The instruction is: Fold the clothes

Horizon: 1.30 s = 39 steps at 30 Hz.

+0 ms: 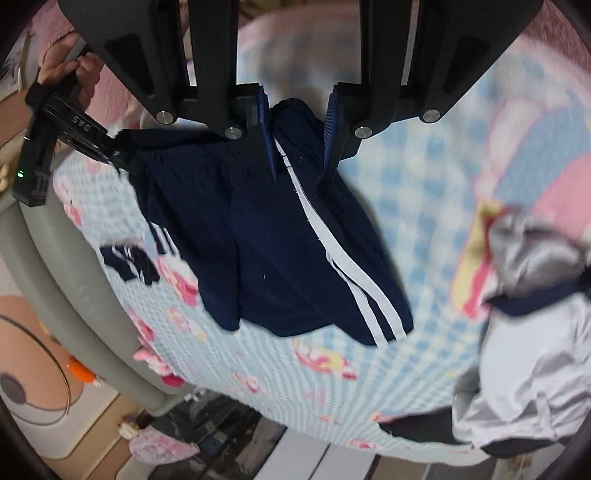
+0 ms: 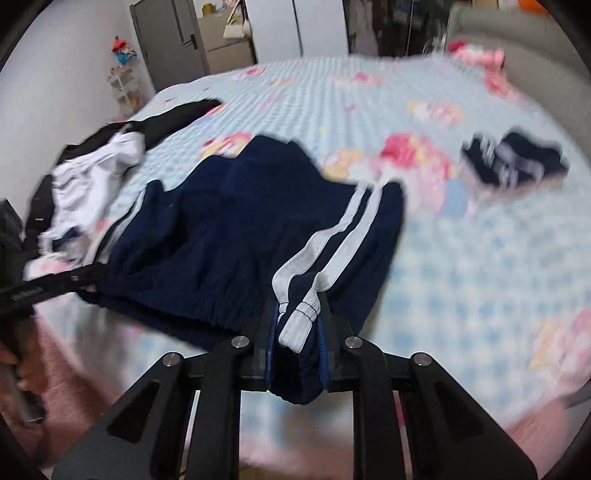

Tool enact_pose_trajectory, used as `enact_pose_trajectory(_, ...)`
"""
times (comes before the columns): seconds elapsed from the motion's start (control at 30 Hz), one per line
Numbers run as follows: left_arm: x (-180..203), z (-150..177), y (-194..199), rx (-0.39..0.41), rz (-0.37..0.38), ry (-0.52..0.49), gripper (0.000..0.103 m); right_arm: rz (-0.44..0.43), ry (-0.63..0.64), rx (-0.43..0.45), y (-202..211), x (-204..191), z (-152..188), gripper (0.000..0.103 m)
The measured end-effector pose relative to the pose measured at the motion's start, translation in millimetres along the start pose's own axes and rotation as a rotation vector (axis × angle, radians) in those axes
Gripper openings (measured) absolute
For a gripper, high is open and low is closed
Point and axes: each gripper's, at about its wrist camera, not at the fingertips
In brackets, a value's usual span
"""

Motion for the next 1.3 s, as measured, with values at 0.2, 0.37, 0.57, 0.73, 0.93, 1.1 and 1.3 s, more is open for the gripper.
enact_pose_trajectory(0.2,-24.9,10.9,-6.5,-0.054,0.077,0.104,0.035,-0.009,-0.043,-0.027,-3.2,7.8,22.4,0.026)
enact_pose_trajectory(0.37,-33.0,-13.0,29.4,0.083,0.055,0.091,0.046,-0.064,0.094,0.108,31.4,-1.5,1.5,0.032)
enact_pose_trajectory(0.57,-8.0,-27.8,7.3,0.029,-0.016,-0.046,0.056,0.005,0.022,0.056,3.5,25.9,-21.4,0.043)
enact_pose_trajectory(0.73,-26.2,-29.8,-36.0,-0.060,-0.094,0.108,0.063,-0.030,-0.035,-0.069,-45.2,46.6,-23.9,0.057)
enact_pose_trajectory(0.93,-8.6,-21.5,-26.9,0.012,-0.071,0.029,0.040,0.068,0.020,-0.004,-39.3,36.8,-4.0,0.025)
enact_pose_trajectory(1.1,2.1,-20.9,-14.2,0.064,-0.098,-0.013,0.026,0.089,0.064,0.109,-7.8,21.4,-5.6,0.009)
enact_pose_trajectory(1.3,-9.3,-17.2,0.9,0.055,-0.202,-0.015,0.030,0.257,0.045,0.001,-27.8,45.0,8.1,0.009)
Point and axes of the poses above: each gripper's, at about its wrist camera, not at the fingertips, and y roughly against the way its jaws point, x to its right, z to its underside, and after that the axes turned 9 degrees about -z, right-handed
